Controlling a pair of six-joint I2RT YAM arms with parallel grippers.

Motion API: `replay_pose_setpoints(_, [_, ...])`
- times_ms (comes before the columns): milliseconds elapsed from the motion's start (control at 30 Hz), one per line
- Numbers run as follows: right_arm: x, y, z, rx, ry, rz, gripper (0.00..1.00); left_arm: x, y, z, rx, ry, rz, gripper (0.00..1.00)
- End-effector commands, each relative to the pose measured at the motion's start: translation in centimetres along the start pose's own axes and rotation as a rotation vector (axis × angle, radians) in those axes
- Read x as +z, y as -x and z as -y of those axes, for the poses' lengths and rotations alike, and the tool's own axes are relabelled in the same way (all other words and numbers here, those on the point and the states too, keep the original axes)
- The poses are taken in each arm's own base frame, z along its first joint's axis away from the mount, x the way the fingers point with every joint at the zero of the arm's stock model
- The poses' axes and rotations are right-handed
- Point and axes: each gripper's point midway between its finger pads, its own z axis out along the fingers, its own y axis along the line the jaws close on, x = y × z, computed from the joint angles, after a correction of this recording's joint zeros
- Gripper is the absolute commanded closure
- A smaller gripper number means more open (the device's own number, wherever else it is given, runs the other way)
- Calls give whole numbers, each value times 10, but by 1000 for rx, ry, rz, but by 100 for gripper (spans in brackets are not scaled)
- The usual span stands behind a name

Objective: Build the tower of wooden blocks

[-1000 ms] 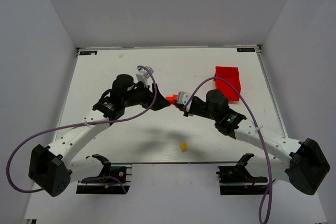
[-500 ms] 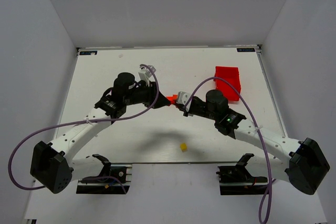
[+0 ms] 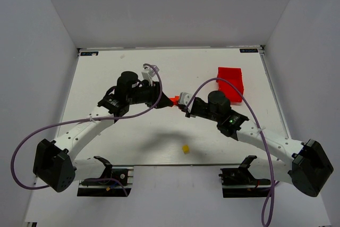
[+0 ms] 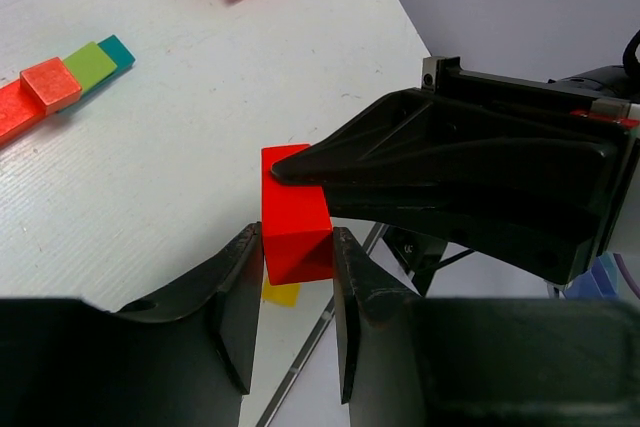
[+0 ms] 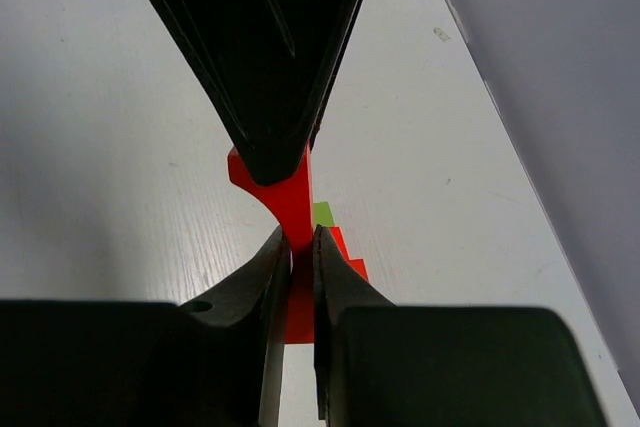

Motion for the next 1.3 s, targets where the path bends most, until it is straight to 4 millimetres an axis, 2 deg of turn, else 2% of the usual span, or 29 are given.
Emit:
replay_pose_setpoints(0, [2,27,12,-24,-30,85,88,-4,14,20,38,-48,8,99])
replay_pose_setpoints(67, [3,27,11,-24,-27,80,70,-4,20,18,62,-26,13,100])
replay_pose_setpoints(100, [3,25,12,-25,-29,74,53,-5,21,13,61,12,12,100])
replay_pose_setpoints(133, [3,24,11,-23,-29,67,48,-7,29,15,76,22,27,100])
replay_pose_setpoints(167, [3,24,13,-25,-34,64,43,-5,31,9,79,52,29,100])
replay_pose_setpoints(200, [3,21,14,-22,-36,53,33,-7,30,7,71,70,22,100])
replay_pose_setpoints(233, [3,20,14,-25,-40,45,28,-7,35,3,73,90,27,100])
replay_pose_setpoints(267, [3,18,14,-26,-41,38,26,-8,38,1,85,111,32,100])
replay_pose_setpoints(367, [0,13,20,-40,-53,-1,25,-8,48,-23,88,248,36,100])
replay_pose_setpoints(400, [-3,6,18,-33,-47,-43,25,-8,56,-27,90,285,52,100])
replay_pose_setpoints(467, [-8,8,26,-40,-78,-57,25,-4,53,-45,85,360,15,100])
replay_pose_setpoints(533, [-13,4,25,-49,-74,-89,25,-1,60,-50,78,393,8,100])
replay_pose_setpoints(600, [-22,-1,27,-46,-86,-128,28,7,59,-60,66,422,-36,100])
replay_pose_setpoints(733, [-35,-7,32,-38,-136,-183,43,20,59,-78,37,488,-95,100])
replay_pose_setpoints(767, [-38,-7,34,-37,-151,-186,59,25,57,-78,39,494,-110,100])
replay_pose_setpoints(800, [-42,-11,37,-30,-174,-206,70,25,63,-78,37,507,-114,100])
replay_pose_setpoints(833, [-45,-15,38,-25,-195,-220,81,34,57,-87,22,522,-150,100])
replay_pose_setpoints(867, [-47,-16,37,-20,-198,-224,100,35,62,-85,9,527,-158,100])
replay_pose_setpoints(900, [-51,-20,42,-15,-229,-246,100,37,62,-89,4,547,-169,100])
replay_pose_setpoints(967, [-54,-23,40,-4,-231,-256,100,45,59,-95,-10,572,-197,100])
replay_pose_setpoints(1100, [-59,-22,37,2,-229,-246,100,41,73,-95,0,612,-179,100])
replay_pose_setpoints(1267, [-63,-16,32,0,-220,-217,100,39,59,-107,-5,681,-231,100])
